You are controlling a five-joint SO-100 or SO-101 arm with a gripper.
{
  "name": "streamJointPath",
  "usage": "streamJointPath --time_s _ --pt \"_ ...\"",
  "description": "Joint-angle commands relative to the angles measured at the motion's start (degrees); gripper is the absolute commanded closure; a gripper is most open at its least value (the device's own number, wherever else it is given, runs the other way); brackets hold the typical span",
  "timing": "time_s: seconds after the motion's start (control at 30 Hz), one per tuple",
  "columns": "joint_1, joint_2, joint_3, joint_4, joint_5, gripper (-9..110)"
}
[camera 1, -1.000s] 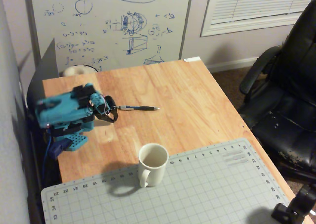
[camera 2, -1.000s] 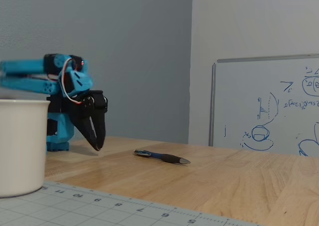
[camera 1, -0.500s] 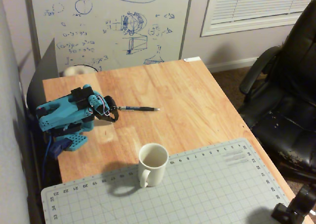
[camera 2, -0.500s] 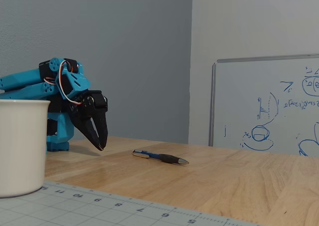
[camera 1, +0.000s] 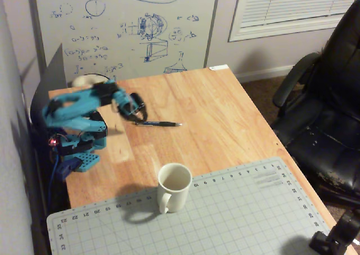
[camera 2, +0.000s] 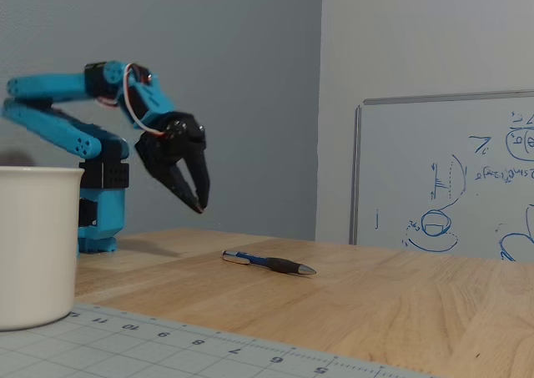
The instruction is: Touch the pen.
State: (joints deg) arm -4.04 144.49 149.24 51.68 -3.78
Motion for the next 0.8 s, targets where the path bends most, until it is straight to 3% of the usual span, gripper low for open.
streamJointPath --time_s 0.0,0.27,0.77 --pt "-0.35 -20.92 -20.65 -4.22 -0.62 101" --pt "-0.26 -48.60 -43.59 -6.42 -0.70 101" --pt "-0.88 -63.11 -46.93 -6.42 -0.70 101"
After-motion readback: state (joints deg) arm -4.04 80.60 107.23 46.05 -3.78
